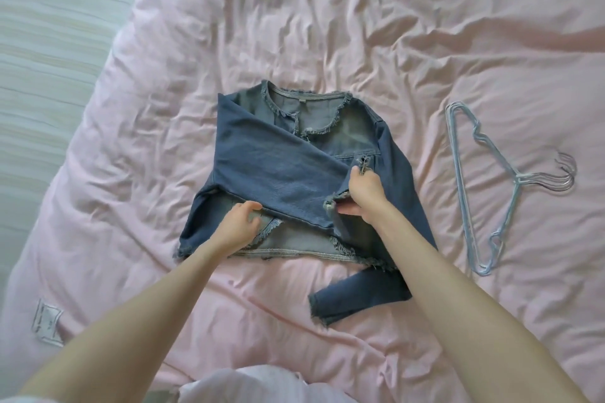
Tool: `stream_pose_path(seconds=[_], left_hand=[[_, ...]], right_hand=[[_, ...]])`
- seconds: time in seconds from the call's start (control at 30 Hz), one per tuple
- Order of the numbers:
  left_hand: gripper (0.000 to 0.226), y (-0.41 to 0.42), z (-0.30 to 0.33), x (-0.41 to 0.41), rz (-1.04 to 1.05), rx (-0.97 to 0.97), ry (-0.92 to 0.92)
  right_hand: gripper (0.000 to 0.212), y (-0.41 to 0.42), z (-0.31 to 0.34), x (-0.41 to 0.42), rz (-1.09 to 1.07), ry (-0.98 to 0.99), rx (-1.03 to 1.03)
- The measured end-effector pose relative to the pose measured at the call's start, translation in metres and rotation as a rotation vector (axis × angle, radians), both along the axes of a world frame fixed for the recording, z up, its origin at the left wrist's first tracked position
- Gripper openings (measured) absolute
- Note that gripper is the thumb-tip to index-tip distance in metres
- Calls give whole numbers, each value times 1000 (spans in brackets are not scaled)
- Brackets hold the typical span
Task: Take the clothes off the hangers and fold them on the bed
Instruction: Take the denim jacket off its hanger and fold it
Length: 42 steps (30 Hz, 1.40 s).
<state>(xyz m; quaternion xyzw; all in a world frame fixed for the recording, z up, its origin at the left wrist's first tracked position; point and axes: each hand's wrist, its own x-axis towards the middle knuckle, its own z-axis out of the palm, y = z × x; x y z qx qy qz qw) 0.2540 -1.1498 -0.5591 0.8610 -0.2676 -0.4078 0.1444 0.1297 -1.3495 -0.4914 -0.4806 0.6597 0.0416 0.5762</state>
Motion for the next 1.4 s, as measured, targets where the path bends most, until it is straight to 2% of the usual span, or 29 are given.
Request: stream_pose_path(seconds=[0.07, 0.1, 0.2, 0.3, 0.4, 0.5, 0.57, 0.67, 0.7, 0.83, 0.9, 1.07, 1.13, 1.2, 1.3, 1.33, 1.4], left_hand=[[35, -1, -2, 7, 127, -31, 60], [34, -2, -5, 10, 173, -37, 82], [29, -5, -15, 18, 315, -46, 191], [26, -14, -23, 19, 468, -60, 237], [32, -33, -29, 19, 475, -85, 121], [38, -55, -28, 23, 506, -142, 84], [48, -73, -35, 28, 567, -134, 173], [64, -96, -47, 36, 733, -130, 347], [61, -101, -52, 35, 733, -112, 356], [13, -109, -56, 36, 720, -113, 259], [10, -104, -49, 30, 746, -148, 233], [23, -71, -45, 12, 622, -197, 110], [37, -63, -48, 7, 503, -176, 14], [48, -62, -47, 3, 326, -154, -141], [51, -67, -37, -7, 70, -107, -394], [48, -67, -36, -12, 1, -102, -421], [42, -67, -35, -24, -124, -93, -354]], right_hand=[[39, 5, 1, 25, -165, -205, 217], [41, 7, 1, 34, -167, -290, 295], [49, 9, -10, 41, 6, -382, 347], [39, 9, -30, 26, 162, -196, 109], [38, 4, -53, 5, 412, 11, -153], [37, 2, -66, -9, 508, 76, -192], [41, 3, -78, -18, 597, 93, -195], [42, 11, -87, -31, 863, 142, -190], [41, 14, -88, -38, 936, 156, -182], [39, 23, -89, -45, 984, 153, -193], [37, 24, -91, -47, 991, 155, -212], [35, 23, -92, -50, 1072, 165, -250], [35, 24, -93, -56, 1036, 163, -296], [35, 24, -92, -65, 953, 197, -433], [35, 21, -85, -85, 787, 359, -737], [39, 18, -82, -94, 753, 437, -786], [50, 13, -79, -116, 733, 579, -776]])
